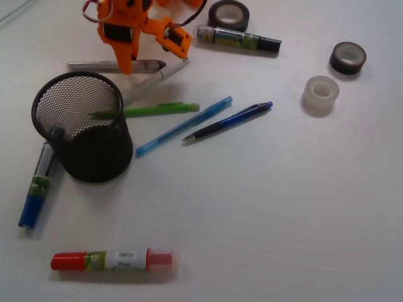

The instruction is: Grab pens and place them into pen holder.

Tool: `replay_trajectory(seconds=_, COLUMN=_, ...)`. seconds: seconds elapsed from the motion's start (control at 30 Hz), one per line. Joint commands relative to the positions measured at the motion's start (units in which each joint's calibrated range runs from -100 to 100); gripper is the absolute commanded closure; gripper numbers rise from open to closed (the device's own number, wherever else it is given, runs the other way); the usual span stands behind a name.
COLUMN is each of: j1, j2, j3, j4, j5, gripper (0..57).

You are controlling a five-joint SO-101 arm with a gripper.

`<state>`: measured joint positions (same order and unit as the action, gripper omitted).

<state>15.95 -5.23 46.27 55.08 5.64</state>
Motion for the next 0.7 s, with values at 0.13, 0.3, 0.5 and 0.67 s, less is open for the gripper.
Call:
replay_trajectory(seconds=0.13, j1=0.91, j2=-0.26, j3=-2.52, j4=0.83, j5=0.24, gripper=57.2)
replay_trajectory(seconds=0.3, j1=1.21, j2=-11.90, j3=-3.34, j4=7.04, j5=-3.96, gripper=57.2)
replay_trajectory(seconds=0.5, j1=0.54, j2=-34.34, j3=-12.21, j4=16.40, j5=-14.51, gripper=57.2)
replay_trajectory(seconds=0.67, j1=-2.97, j2=-43.86, j3=-18.64, j4=8.18, j5=-26.18, gripper=57.2)
